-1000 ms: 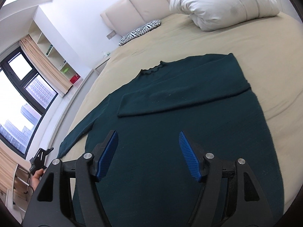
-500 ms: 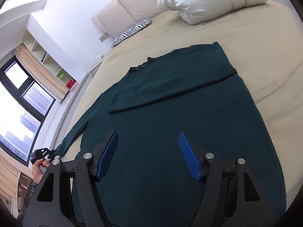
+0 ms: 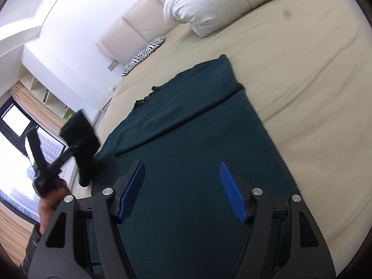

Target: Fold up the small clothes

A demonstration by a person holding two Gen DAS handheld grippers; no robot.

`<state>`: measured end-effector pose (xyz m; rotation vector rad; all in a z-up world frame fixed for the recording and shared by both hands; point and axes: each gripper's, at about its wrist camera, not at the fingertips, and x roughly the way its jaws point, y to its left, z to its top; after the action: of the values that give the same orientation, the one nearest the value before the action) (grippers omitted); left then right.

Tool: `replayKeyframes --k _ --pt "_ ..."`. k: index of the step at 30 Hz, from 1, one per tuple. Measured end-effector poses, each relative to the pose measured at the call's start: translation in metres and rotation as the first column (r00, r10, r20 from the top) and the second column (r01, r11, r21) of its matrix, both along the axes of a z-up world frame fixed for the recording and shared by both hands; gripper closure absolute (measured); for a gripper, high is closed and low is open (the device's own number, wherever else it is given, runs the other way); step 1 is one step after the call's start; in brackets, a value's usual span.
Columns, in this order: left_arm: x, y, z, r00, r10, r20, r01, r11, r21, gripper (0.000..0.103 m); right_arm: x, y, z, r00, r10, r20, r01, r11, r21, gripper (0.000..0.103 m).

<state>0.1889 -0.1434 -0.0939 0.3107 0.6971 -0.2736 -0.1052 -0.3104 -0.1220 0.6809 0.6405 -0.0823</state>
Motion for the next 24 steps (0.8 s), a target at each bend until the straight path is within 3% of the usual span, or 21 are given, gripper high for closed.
replayKeyframes --k 2,5,8,14,18,21,24 --pt "0.001 -0.002 -0.023 0.997 -0.005 -0.075 0.005 1.0 -0.005 0.059 0.002 -0.005 -0.003 1.0 -0.006 -0.017 0.006 1.0 0.002 0.038" --pt "-0.008 0.015 -0.033 0.994 0.032 -0.103 -0.036 0.999 -0.028 0.032 0.013 -0.009 -0.009 0.999 0.008 -0.046 -0.008 1.0 0.0 0.038" --pt "-0.026 0.04 -0.025 0.993 0.036 -0.115 -0.049 0.993 -0.112 0.023 0.034 -0.006 -0.011 0.997 0.035 -0.072 -0.035 0.999 -0.004 0.036" --pt "-0.066 0.084 -0.018 0.991 0.064 -0.119 -0.09 0.969 -0.232 0.021 0.103 0.03 -0.003 0.981 0.188 -0.05 -0.187 0.982 0.021 0.032" --pt "-0.056 0.117 -0.026 0.977 0.136 -0.162 -0.18 0.937 -0.298 0.021 0.168 0.057 -0.024 0.947 0.294 -0.129 -0.277 0.951 0.134 0.032" --pt "-0.055 0.144 -0.033 0.962 0.179 -0.206 -0.244 0.901 -0.359 0.021 0.199 0.067 -0.044 0.935 0.286 -0.21 -0.259 0.955 0.144 0.031" --pt "-0.055 0.162 -0.038 0.951 0.197 -0.236 -0.284 0.86 -0.425 0.021 0.215 0.078 -0.039 0.943 0.269 -0.195 -0.256 0.962 0.091 0.033"
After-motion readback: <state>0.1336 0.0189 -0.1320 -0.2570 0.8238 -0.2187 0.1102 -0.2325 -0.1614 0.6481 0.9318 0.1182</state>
